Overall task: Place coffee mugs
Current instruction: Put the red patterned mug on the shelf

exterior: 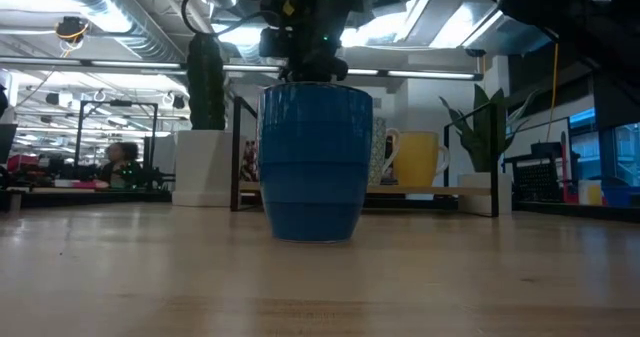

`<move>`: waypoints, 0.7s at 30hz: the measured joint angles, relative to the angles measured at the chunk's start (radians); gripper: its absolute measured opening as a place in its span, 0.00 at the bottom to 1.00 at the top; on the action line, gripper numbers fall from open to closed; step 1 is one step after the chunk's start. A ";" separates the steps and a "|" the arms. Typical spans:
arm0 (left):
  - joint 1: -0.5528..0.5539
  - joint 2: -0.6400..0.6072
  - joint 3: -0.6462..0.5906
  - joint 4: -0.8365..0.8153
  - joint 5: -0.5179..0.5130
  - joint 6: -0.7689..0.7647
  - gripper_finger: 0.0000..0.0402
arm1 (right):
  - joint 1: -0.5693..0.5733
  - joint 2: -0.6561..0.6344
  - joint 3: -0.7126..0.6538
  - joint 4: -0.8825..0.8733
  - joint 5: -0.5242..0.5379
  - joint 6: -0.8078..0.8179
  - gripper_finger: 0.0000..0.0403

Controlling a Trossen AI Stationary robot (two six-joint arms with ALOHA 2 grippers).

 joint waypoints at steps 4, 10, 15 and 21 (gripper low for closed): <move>0.000 0.000 0.000 0.000 0.000 0.000 0.32 | 0.000 0.009 0.000 0.008 0.000 0.000 0.00; 0.000 0.000 0.000 0.000 0.000 0.000 0.32 | 0.000 0.016 0.002 0.011 0.023 0.000 0.00; 0.000 0.000 0.000 0.000 0.000 0.000 0.32 | 0.000 0.018 0.002 0.005 0.044 0.000 0.04; 0.000 0.000 0.000 0.000 0.000 0.000 0.32 | 0.002 0.018 0.002 0.007 0.044 0.000 0.05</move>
